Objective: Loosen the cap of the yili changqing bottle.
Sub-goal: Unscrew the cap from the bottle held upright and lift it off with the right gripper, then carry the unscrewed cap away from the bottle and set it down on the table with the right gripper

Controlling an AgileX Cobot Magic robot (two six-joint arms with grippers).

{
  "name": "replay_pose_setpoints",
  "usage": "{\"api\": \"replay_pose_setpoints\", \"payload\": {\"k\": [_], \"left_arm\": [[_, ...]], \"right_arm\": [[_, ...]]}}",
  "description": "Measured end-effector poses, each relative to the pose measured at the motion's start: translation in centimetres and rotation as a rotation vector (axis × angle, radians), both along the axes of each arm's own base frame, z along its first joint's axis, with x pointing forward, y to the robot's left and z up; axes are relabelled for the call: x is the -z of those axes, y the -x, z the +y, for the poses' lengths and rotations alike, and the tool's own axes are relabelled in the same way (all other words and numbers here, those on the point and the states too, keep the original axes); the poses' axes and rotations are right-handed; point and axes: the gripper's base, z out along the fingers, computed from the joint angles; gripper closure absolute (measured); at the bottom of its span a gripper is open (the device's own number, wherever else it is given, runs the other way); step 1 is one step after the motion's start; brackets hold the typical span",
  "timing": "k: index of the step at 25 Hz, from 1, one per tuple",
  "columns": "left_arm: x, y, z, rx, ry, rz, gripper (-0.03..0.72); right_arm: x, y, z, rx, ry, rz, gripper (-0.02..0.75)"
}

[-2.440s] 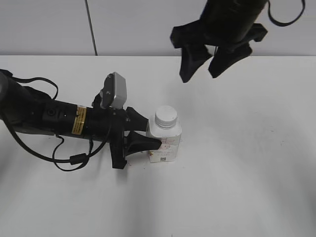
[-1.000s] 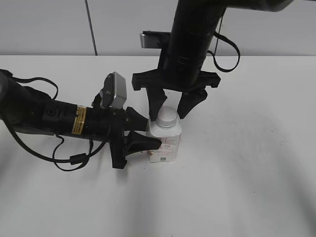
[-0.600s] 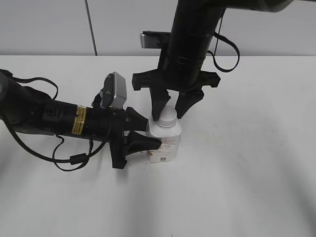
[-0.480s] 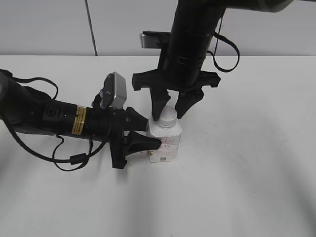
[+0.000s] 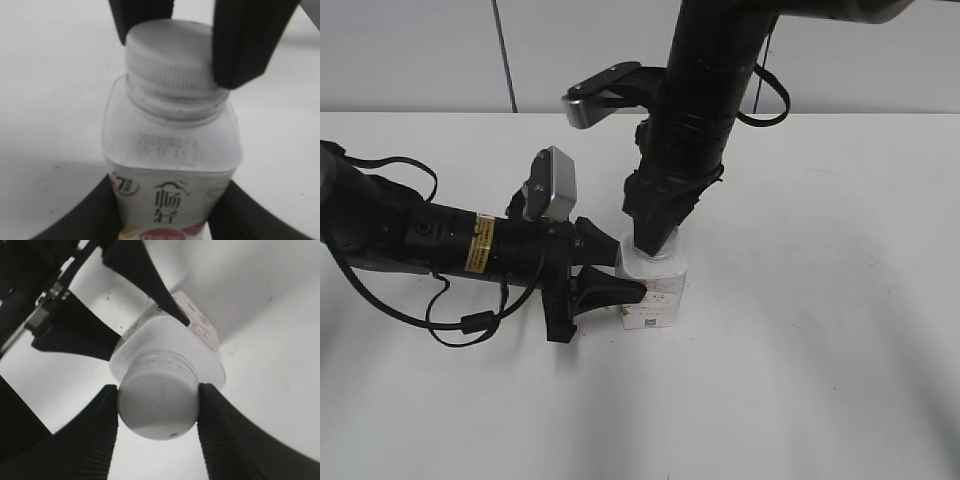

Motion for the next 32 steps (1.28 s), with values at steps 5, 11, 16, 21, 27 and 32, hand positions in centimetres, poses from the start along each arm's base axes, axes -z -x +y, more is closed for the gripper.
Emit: {"api": "replay_pose_setpoints", "payload": {"k": [5, 11, 16, 21, 27, 32], "left_arm": [[0.0, 0.0, 0.0, 0.003, -0.001, -0.002, 0.376], [-0.1, 0.0, 0.0, -0.003, 0.009, 0.001, 0.376], [0.0, 0.0, 0.0, -0.004, 0.004, 0.002, 0.38], [0.0, 0.0, 0.0, -0.003, 0.004, 0.001, 0.38], [0.0, 0.0, 0.0, -0.003, 0.004, 0.001, 0.381], [0.0, 0.0, 0.0, -0.003, 0.004, 0.001, 0.381]], "right_arm": [[-0.1, -0.1, 0.0, -0.417, -0.021, -0.105, 0.352], [-0.8, -0.3, 0.2, -0.629, -0.037, -0.176, 0.352], [-2.3, -0.8, 0.7, -0.638, -0.067, -0.227, 0.352], [-3.0, -0.9, 0.7, -0.636, -0.075, -0.25, 0.352], [-4.9, -0.9, 0.0, -0.319, -0.034, -0.235, 0.352], [-6.2, -1.4, -1.0, 0.212, 0.021, -0.206, 0.352]]}}
